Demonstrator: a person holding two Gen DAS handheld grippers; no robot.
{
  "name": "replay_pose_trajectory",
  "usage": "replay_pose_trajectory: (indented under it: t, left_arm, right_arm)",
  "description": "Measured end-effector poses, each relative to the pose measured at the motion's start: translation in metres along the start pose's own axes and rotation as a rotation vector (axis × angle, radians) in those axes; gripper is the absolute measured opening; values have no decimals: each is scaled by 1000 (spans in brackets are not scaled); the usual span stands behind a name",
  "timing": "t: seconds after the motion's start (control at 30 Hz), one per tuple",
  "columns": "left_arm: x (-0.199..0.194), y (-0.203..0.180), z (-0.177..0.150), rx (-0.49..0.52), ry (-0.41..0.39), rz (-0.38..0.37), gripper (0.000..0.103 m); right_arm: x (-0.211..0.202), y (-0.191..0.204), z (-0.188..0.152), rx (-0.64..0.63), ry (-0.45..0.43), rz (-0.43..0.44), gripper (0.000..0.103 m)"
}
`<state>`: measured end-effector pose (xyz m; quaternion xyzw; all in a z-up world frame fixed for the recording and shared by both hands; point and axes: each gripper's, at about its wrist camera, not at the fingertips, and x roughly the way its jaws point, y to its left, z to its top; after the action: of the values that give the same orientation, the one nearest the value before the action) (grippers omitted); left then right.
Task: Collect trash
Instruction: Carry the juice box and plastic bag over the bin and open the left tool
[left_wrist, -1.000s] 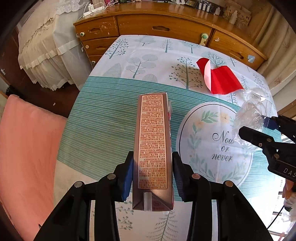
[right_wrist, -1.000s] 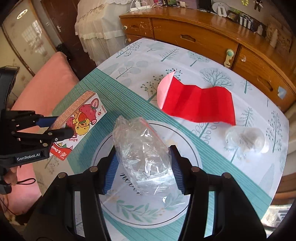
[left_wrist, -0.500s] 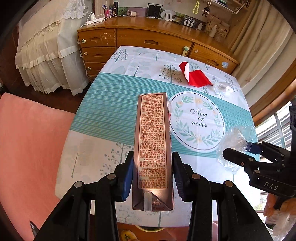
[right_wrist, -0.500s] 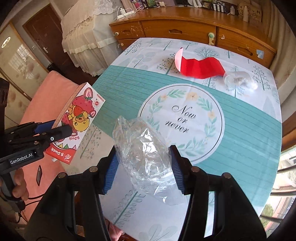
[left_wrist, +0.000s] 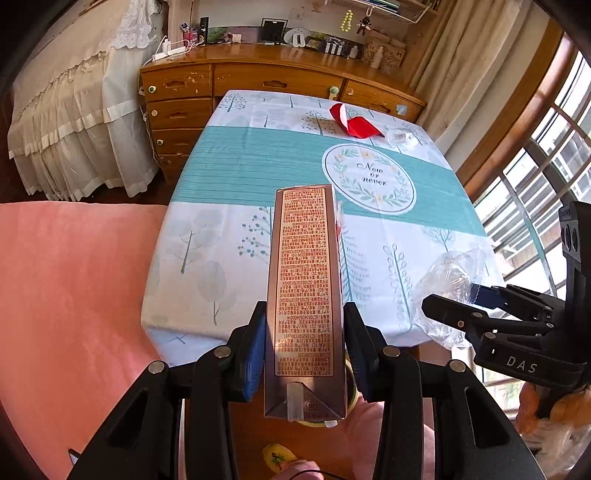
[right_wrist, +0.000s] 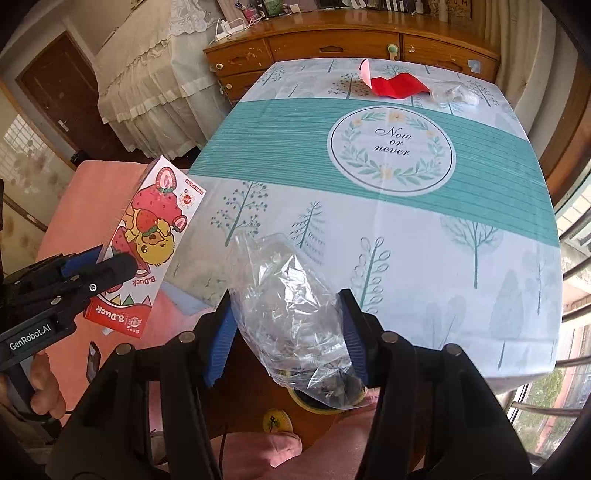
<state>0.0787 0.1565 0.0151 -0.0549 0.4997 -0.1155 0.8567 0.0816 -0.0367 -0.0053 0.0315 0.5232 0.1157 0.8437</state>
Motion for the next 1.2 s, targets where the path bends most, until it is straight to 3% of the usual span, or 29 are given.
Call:
replay_pose_trajectory:
  t: [0.27,0.47,0.73,1.2]
  left_arm:
    - [-4,21,-69,48,71,-42,39]
    - [34,19,-94,27,132,-72,39]
    - [131,20,-136,-9,241,-69,40]
    - [304,13,-213,-24,353,-38,40]
  right_arm:
    - [3,35,-76,64,56,-41,50]
    - [31,38,-115,64,149,-89,50]
    - [102,17,-169,102,247,-169,50]
    - [234,-43,-245,80,308,-315,50]
